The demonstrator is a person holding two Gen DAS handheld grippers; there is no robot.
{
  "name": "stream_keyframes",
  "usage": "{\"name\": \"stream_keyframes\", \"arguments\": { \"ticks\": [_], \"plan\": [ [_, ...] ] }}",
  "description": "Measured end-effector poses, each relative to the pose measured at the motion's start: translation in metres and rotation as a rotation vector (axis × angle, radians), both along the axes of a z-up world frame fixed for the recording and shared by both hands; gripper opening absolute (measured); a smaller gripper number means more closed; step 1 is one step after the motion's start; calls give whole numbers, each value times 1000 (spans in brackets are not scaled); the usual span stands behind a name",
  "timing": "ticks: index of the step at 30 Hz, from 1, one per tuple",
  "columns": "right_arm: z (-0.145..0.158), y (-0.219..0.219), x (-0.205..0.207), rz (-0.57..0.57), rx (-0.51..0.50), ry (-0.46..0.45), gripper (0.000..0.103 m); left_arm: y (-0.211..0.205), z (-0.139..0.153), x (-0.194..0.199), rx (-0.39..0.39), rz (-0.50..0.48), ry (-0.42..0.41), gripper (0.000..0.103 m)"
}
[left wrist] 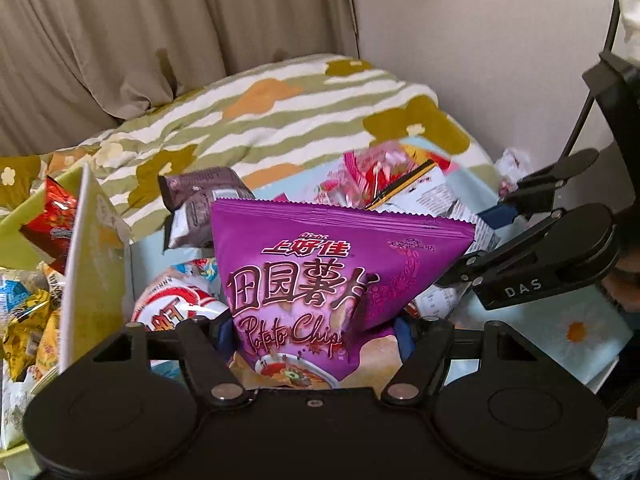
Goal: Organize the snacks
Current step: 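Grasp the purple potato-chip bag with left tool while right tool grasps the white printed bag, then carry both bags into the cardboard box and open both tools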
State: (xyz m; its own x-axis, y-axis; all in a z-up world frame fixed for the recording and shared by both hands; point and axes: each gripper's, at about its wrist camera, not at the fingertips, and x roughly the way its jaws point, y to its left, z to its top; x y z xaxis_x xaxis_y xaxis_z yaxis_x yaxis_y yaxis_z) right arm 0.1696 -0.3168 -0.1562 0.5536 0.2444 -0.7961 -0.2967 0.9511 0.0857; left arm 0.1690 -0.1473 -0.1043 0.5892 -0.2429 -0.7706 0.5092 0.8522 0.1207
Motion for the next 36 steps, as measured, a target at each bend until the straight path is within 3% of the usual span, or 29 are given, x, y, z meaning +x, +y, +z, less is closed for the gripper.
{"name": "stream_keyframes", "arguments": {
  "ticks": [9, 17, 26, 36],
  "plan": [
    [36, 12, -22, -43, 34, -75, 65, 31, 38, -20, -69, 83, -79, 74],
    [94, 49, -30, -41, 68, -175, 65, 83, 80, -28, -74, 217, -192, 74],
    [143, 141, -13, -5, 151, -242, 65, 170, 102, -11, -81, 361, -219, 74],
    [146, 261, 22, -33, 184, -201, 65, 270, 90, 39, -83, 425, -142, 75]
  ]
}}
